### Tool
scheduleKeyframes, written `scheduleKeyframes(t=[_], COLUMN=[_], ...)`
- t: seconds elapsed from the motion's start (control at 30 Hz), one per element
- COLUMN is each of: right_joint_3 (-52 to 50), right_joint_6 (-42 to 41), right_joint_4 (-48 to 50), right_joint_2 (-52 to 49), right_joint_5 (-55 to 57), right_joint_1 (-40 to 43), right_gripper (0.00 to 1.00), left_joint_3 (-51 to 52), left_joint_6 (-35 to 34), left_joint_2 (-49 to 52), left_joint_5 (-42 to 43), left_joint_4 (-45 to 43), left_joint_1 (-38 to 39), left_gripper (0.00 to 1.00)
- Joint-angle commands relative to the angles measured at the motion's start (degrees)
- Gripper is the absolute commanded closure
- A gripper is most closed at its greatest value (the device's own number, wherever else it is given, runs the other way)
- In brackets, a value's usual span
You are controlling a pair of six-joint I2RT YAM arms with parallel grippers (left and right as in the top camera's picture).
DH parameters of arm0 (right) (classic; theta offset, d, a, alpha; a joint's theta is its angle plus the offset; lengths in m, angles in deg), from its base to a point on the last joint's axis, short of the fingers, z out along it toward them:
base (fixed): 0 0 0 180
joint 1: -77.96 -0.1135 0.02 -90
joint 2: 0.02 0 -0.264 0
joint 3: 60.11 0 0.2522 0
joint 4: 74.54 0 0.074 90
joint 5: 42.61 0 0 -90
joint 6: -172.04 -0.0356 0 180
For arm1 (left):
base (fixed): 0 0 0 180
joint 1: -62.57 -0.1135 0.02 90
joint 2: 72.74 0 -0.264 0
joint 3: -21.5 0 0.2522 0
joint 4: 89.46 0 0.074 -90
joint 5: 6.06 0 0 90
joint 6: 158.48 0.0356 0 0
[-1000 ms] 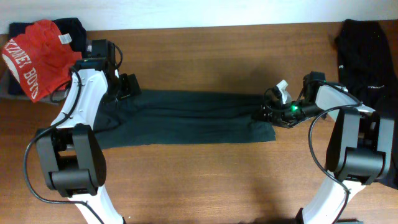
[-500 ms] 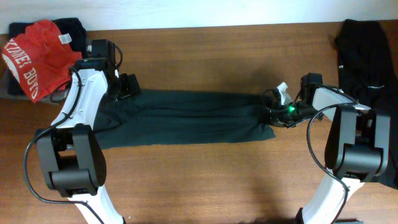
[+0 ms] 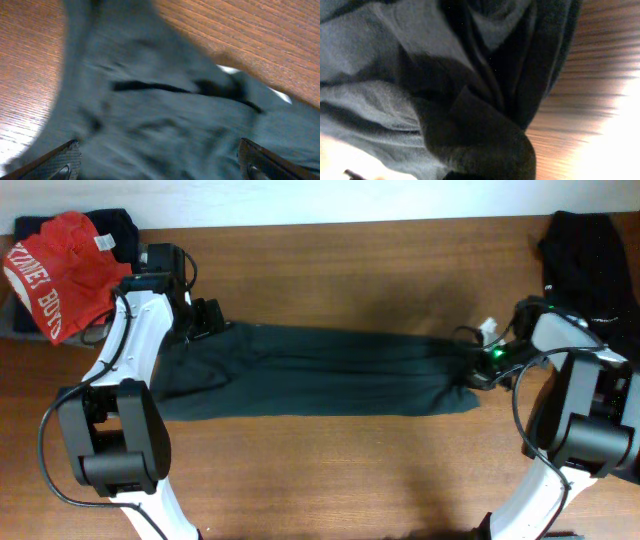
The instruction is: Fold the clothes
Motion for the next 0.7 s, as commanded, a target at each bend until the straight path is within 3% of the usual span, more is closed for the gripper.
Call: scheduleKeyframes(t=[0.0,0.3,0.67], right_joint_3=[5.9,15.9,16.3], right_joint_6=[-0.5,-4.8,-5.3], right_joint_4=[-4.7,-16.0,-17.3], right_joint_2=[0.3,0.4,0.3], right_joint_5=[12.3,24.1,24.1], right_joint_1=[1.0,-4.2,-18.7], right_gripper=[0.96,0.96,0.96], left_joint_3=[-0.7,-0.7,-0.7], left_joint_6=[0.1,0.1,0.1], left_joint_2=[-0.7,-0.7,-0.7], left_joint_5=[-0.2,0.8,1.0], left_joint_4=[-0.1,-0.2,-0.1], left_joint_1=[0.3,0.3,0.3], left_gripper=[0.01,0.01,0.01])
